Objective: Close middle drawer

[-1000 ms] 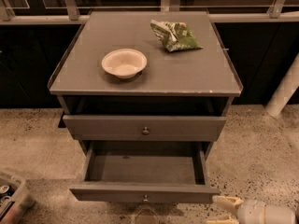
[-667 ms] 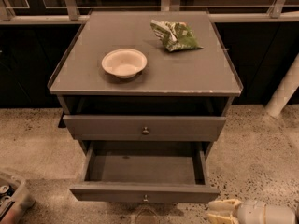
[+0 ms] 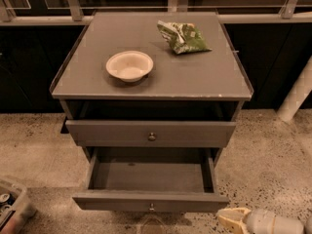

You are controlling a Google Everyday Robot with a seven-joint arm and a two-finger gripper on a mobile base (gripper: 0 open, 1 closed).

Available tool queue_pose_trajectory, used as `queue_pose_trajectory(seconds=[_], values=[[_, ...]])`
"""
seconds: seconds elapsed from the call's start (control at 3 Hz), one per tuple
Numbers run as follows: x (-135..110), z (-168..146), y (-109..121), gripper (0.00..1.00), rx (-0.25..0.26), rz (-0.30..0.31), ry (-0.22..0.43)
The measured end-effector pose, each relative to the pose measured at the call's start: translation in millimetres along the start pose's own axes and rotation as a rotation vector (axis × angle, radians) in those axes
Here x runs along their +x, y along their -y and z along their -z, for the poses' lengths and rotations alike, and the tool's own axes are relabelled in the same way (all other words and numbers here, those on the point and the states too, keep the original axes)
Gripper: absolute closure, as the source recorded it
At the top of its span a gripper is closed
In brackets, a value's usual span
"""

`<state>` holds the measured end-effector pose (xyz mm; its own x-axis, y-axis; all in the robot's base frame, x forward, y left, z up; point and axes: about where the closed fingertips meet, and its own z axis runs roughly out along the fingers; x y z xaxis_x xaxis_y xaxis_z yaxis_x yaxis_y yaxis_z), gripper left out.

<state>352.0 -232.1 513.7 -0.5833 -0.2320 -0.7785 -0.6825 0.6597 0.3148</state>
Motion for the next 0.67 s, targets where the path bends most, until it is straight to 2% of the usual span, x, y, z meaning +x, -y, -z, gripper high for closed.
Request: queue_pose_trajectory(seconds=[0.33, 0.67], values=[[16.6, -20.7, 34.4, 1.00, 0.050, -0.025, 0.063], [31.1, -40.2, 63.2, 1.00, 0.083, -0.047, 0.096]])
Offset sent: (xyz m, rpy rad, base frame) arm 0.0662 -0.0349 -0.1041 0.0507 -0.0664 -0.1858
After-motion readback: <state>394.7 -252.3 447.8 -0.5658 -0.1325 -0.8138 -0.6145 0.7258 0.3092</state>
